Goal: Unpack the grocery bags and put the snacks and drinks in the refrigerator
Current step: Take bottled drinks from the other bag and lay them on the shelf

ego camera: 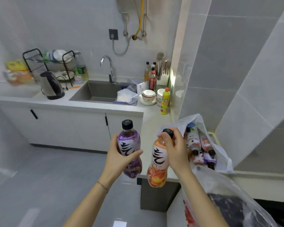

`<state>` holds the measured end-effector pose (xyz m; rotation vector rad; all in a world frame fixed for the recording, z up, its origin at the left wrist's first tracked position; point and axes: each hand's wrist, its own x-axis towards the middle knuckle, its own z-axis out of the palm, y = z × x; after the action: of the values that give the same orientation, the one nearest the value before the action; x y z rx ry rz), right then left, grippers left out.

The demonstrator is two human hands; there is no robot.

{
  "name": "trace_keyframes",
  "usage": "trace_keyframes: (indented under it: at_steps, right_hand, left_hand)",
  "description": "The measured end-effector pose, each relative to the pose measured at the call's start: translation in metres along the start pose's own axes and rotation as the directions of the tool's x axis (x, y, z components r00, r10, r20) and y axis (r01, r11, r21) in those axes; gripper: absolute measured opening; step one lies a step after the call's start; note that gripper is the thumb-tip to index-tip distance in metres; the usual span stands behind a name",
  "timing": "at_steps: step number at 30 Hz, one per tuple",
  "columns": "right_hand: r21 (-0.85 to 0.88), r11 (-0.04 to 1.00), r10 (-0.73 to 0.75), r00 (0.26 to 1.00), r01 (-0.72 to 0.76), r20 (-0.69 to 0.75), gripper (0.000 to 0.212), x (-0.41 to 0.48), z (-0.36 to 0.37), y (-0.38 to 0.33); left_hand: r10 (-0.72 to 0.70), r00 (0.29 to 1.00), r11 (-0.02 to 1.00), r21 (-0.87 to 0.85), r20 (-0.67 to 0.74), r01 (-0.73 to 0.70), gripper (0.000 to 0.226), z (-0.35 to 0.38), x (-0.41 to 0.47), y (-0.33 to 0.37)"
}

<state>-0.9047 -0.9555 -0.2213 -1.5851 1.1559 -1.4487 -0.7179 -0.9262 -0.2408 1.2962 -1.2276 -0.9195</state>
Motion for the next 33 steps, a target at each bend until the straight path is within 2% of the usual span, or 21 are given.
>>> trace_keyframes:
  at_steps: [2, 6, 13, 16, 19, 22, 26, 31, 33]
  right_hand:
    - [0.039, 0.999, -0.005, 0.998, 0.003, 0.067, 0.025, -0.008, 0.027, -0.01]
    - [0.063, 0.998, -0.034, 0.979, 0.021, 0.201, 0.003, -0.028, 0.078, -0.037]
    - [0.129, 0.987, -0.139, 0.93, 0.101, 0.34, 0.002, -0.088, 0.167, -0.092]
    - [0.173, 0.98, -0.159, 0.913, 0.1, 0.375, 0.011, -0.124, 0.203, -0.114]
    - [0.219, 0.97, -0.195, 0.882, 0.108, 0.43, 0.003, -0.164, 0.24, -0.139]
    - [0.289, 0.95, -0.251, 0.843, 0.12, 0.475, 0.003, -0.206, 0.277, -0.17]
    - [0.383, 0.919, -0.308, 0.776, 0.094, 0.55, 0.017, -0.261, 0.33, -0.216]
    - [0.49, 0.871, -0.386, 0.673, 0.04, 0.631, 0.014, -0.323, 0.39, -0.264]
    - [0.531, 0.847, -0.418, 0.619, 0.002, 0.665, 0.014, -0.347, 0.414, -0.282]
  left_hand:
    - [0.023, 0.998, 1.0, -0.005, -0.052, -0.024, 0.07, -0.026, -0.013, 0.008]
    - [0.066, 0.99, 0.998, 0.001, -0.129, -0.066, 0.066, -0.075, -0.047, 0.022]
    - [0.089, 0.954, 0.996, 0.042, -0.286, -0.08, 0.067, -0.175, -0.128, 0.019]
    - [0.078, 0.939, 0.996, 0.064, -0.336, -0.06, 0.071, -0.221, -0.174, 0.017]
    - [0.079, 0.909, 0.995, 0.094, -0.408, -0.045, 0.071, -0.267, -0.226, 0.018]
    - [0.085, 0.862, 0.992, 0.122, -0.499, -0.027, 0.07, -0.309, -0.279, 0.024]
    - [0.092, 0.78, 0.989, 0.15, -0.619, 0.002, 0.073, -0.363, -0.35, 0.035]
    - [0.137, 0.636, 0.976, 0.214, -0.76, 0.046, 0.071, -0.417, -0.423, 0.046]
    - [0.148, 0.557, 0.973, 0.222, -0.817, 0.066, 0.066, -0.434, -0.449, 0.051]
